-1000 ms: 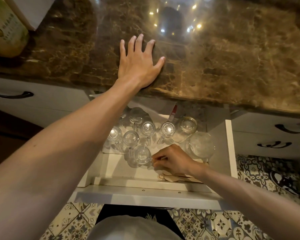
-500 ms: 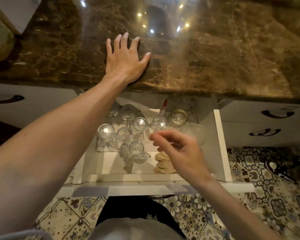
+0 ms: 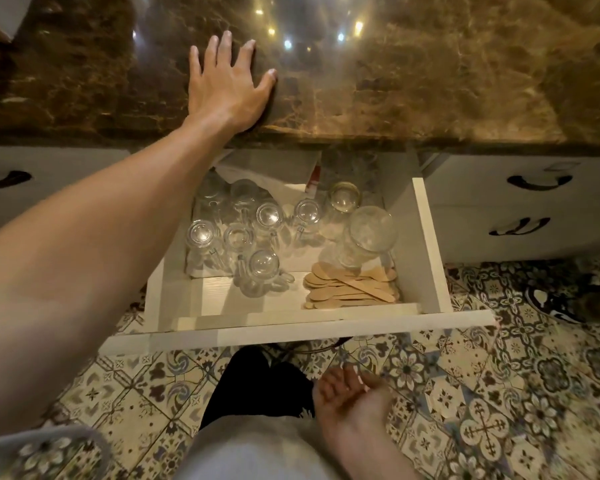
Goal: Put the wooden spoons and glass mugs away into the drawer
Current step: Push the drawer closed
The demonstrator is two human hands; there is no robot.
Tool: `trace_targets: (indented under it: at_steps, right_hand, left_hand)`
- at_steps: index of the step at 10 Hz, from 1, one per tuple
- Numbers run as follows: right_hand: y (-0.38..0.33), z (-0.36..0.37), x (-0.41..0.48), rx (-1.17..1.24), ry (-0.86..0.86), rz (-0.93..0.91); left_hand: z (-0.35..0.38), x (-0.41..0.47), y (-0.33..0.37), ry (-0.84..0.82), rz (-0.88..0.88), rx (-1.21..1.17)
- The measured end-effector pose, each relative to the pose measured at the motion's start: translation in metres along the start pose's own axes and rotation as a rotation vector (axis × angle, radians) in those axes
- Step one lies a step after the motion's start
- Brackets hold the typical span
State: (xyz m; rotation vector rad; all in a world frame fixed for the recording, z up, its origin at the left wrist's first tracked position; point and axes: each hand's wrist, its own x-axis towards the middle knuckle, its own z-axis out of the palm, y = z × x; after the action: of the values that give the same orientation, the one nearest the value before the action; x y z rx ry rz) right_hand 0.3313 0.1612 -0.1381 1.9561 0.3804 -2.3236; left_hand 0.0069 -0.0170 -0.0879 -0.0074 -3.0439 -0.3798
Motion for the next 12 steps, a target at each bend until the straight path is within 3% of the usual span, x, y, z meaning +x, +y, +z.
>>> trace_targets:
  at_steps: [3, 12]
  right_hand:
    - [0.034, 0.032, 0.002, -0.045, -0.062, 0.086]
    - [0.012, 0.133, -0.016, 0.028, -0.028, 0.195]
  left_hand:
    - [0.002, 0.001, -0.002, 0.028, 0.006, -0.004]
    - [-0.001, 0.001, 0.003, 0.032, -0.013, -0.014]
